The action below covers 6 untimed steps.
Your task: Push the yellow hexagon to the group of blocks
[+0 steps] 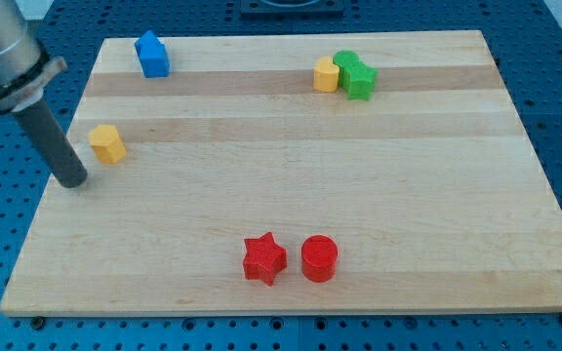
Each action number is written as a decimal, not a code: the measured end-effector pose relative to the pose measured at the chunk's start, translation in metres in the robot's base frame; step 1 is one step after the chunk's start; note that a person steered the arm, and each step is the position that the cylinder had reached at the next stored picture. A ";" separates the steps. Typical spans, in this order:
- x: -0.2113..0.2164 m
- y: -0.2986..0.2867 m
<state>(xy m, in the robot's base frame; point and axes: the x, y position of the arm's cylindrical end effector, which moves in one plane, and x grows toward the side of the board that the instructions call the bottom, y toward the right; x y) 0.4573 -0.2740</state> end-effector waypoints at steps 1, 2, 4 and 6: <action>-0.022 -0.002; -0.031 0.015; -0.061 0.068; -0.092 0.128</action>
<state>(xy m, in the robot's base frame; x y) 0.3657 -0.1459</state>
